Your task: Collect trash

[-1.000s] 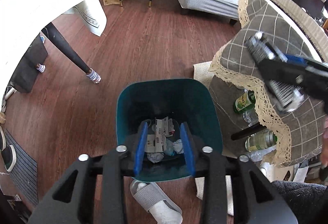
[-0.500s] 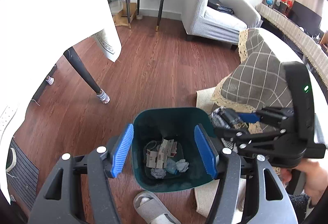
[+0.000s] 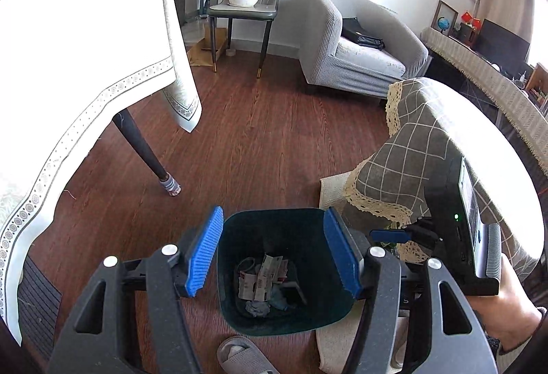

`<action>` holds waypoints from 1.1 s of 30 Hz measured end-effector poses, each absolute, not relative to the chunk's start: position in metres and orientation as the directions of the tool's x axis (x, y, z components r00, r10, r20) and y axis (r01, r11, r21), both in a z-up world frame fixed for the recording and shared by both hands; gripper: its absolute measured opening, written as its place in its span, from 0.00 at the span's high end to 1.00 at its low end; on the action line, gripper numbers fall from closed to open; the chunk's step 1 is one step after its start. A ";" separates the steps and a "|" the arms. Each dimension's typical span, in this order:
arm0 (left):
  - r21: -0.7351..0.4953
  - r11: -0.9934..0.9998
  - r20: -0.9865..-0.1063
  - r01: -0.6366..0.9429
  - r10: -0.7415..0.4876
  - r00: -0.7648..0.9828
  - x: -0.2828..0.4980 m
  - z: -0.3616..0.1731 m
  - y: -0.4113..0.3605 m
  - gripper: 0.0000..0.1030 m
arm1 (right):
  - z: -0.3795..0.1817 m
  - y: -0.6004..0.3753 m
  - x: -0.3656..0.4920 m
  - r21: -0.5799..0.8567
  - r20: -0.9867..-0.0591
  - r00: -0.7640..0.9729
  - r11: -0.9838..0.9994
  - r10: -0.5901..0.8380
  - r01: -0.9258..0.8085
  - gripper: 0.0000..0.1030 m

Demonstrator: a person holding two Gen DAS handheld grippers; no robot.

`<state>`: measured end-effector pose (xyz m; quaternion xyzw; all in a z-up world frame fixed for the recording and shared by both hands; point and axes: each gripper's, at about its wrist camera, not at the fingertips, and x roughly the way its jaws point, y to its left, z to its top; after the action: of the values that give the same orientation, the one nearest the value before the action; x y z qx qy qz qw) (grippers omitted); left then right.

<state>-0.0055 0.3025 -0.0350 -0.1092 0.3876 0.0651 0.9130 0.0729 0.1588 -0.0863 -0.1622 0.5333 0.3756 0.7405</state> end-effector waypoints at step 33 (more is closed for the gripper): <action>-0.032 0.953 -0.539 -0.303 0.238 0.808 -0.074 0.043 0.232 0.04 | 0.085 -0.007 0.021 0.031 -0.649 0.623 0.834 0.436 -0.551 0.27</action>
<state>-0.0737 0.2320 0.0430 -0.0584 0.2753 0.1425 0.9489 0.0210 -0.0067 0.0847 -0.0857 0.3358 0.2750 0.8968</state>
